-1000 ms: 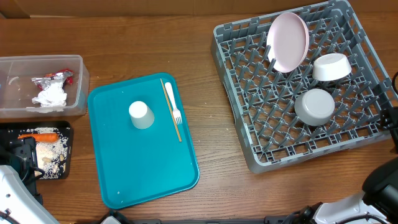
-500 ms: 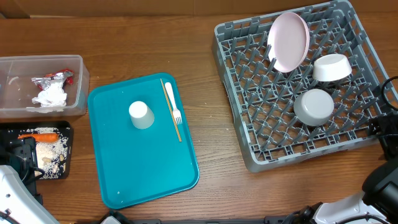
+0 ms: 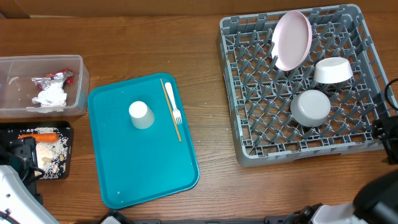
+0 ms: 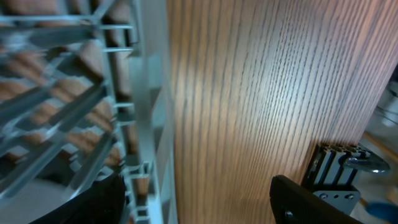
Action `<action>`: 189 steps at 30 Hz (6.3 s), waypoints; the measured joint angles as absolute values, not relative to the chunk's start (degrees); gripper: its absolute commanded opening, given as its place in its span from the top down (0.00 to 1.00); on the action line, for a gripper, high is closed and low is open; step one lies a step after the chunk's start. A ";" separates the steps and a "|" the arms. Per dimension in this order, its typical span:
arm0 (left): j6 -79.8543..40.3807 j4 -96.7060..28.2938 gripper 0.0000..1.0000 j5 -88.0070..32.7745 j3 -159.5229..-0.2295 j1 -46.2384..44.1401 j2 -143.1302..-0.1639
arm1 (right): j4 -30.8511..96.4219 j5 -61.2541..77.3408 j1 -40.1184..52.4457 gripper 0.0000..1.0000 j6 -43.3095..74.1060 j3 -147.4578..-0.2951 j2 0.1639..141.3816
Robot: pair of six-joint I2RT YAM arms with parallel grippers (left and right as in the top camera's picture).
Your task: Sort waste into correct bins and load items into the dishwasher rack
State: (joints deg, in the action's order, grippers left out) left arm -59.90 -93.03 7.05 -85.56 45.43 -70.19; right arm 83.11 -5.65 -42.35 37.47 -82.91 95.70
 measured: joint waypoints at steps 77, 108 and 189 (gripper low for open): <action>-59.90 -93.03 0.00 7.05 -85.56 45.43 -70.19 | 66.65 1.61 -42.33 0.16 33.71 -59.99 82.06; -59.90 -93.03 0.00 7.05 -85.56 45.43 -70.19 | 69.25 2.50 -42.28 0.16 34.30 -59.83 81.91; -59.90 -93.03 0.00 7.05 -85.56 45.43 -70.19 | 9.85 6.44 50.78 0.00 11.03 -83.53 116.42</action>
State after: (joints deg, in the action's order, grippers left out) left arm -59.90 -93.03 7.05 -85.56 45.43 -70.19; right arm 9.85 6.44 50.78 11.03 -83.53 116.42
